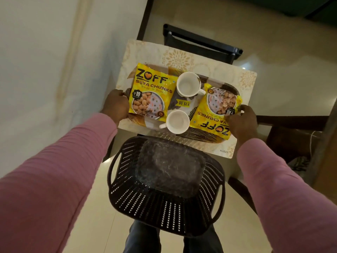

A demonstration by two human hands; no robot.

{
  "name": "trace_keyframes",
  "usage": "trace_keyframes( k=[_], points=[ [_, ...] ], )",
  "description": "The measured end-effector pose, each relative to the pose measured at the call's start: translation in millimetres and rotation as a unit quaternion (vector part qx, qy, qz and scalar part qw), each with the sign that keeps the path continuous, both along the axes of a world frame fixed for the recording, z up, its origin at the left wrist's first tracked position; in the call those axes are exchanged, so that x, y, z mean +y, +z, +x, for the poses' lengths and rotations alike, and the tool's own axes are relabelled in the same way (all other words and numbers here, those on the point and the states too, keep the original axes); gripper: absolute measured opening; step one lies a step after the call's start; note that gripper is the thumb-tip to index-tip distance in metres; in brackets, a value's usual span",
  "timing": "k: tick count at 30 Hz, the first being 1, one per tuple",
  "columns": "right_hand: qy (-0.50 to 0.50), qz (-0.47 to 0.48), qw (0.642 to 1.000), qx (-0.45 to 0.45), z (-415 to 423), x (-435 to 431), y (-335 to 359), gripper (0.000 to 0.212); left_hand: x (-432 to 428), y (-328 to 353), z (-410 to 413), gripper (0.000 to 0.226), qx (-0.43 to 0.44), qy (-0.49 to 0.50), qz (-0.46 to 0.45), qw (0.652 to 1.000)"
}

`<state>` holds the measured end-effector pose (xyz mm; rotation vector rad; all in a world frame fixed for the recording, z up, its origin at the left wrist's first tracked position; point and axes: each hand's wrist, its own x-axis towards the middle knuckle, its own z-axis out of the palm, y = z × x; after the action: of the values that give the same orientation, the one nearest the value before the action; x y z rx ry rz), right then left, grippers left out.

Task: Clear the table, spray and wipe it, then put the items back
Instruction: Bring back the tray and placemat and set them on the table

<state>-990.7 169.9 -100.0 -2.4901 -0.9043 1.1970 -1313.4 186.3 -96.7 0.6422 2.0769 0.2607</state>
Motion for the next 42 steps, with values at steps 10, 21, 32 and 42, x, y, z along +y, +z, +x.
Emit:
trace_keyframes(
  k=[10,21,32,42],
  points=[
    [0.008,0.081,0.996,0.023,25,11,131,0.049,-7,130,24,0.025,-0.024,0.064,0.075,0.995],
    [0.037,0.117,0.992,0.023,90,-49,261,0.049,-103,266,70,0.034,-0.079,0.11,0.126,0.983],
    [0.017,0.126,0.992,0.004,159,-135,315,0.042,-212,312,146,0.024,-0.11,0.121,0.187,0.969],
    [-0.03,0.163,0.986,0.007,259,-212,356,0.043,-263,347,242,0.025,-0.109,0.059,0.223,0.967]
  ],
)
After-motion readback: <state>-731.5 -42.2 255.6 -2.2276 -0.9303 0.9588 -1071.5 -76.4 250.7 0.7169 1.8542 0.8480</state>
